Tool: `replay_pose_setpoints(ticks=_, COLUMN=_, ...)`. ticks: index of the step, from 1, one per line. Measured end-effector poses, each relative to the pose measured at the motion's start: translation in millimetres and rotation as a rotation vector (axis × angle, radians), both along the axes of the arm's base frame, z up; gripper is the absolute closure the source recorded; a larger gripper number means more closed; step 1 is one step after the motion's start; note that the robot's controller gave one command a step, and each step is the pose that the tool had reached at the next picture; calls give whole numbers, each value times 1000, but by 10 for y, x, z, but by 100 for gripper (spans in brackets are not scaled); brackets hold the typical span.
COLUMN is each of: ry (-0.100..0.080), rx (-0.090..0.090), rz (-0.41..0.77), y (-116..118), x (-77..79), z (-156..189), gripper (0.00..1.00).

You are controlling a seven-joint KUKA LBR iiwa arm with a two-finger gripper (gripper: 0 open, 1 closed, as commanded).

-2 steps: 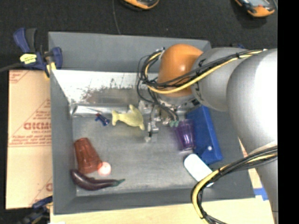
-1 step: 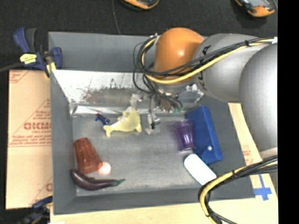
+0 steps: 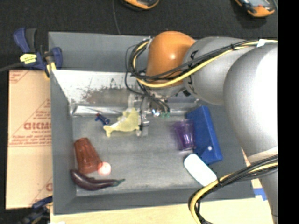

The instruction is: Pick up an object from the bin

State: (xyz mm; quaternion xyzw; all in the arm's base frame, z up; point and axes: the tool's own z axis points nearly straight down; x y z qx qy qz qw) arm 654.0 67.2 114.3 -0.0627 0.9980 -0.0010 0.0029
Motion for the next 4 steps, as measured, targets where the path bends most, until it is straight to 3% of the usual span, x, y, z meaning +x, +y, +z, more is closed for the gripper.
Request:
replay_pose_setpoints(ticks=1, ry=-12, rx=-1, rz=-2, y=-15, x=-50, z=-446, gripper=0)
replay_pose_setpoints(ticks=2, ry=-12, rx=4, rz=-175, y=-207, x=23, z=-432, gripper=100)
replay_pose_setpoints(ticks=4, ry=-13, rx=3, rz=-175, y=-216, x=21, z=-238, gripper=100)
